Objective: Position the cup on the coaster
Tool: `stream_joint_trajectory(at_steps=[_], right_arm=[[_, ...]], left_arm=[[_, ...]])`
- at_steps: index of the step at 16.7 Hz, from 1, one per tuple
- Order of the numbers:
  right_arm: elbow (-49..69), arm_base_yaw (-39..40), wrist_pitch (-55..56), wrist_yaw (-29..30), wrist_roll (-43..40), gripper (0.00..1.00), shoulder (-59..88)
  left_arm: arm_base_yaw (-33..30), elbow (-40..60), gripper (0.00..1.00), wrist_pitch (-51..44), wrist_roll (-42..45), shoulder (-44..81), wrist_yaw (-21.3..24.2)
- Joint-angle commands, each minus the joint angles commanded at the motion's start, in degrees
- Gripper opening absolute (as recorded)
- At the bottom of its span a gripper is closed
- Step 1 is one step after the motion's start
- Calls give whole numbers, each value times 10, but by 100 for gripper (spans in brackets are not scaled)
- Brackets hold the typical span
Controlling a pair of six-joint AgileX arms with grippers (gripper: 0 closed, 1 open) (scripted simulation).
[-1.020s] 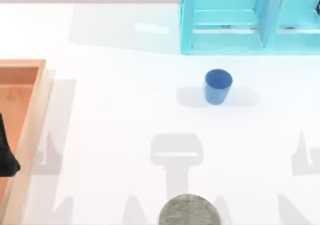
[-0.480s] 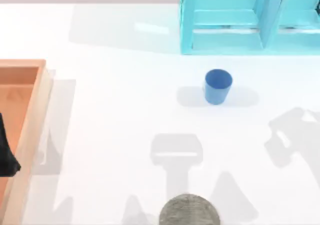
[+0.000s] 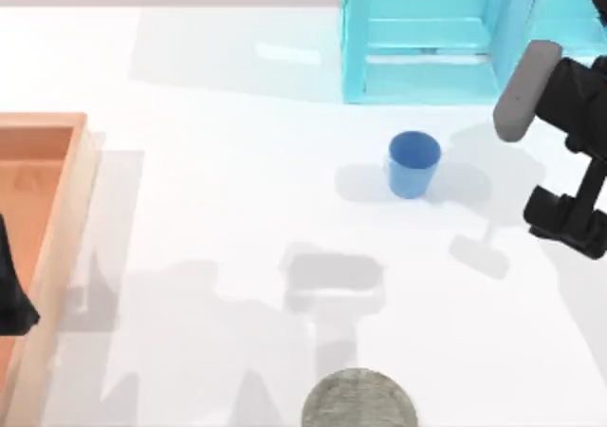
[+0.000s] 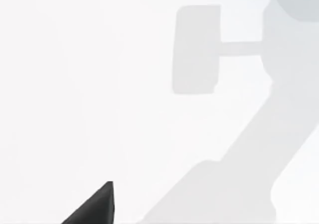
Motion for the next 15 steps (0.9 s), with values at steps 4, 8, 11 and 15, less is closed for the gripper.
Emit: stream_joint_trajectory(at_steps=[4,8,11,15], right_arm=[[221,30,-146,11,-90,100,213],[428,46,-246,19,-160,100,372],[556,53,-289,22,-197,100,451],[657,57,-309,21,-223,100,507]], left_arm=[[0,0,100,0,0,0,0],[0,0,100,0,0,0,0],[0,0,100,0,0,0,0],[0,0,100,0,0,0,0]])
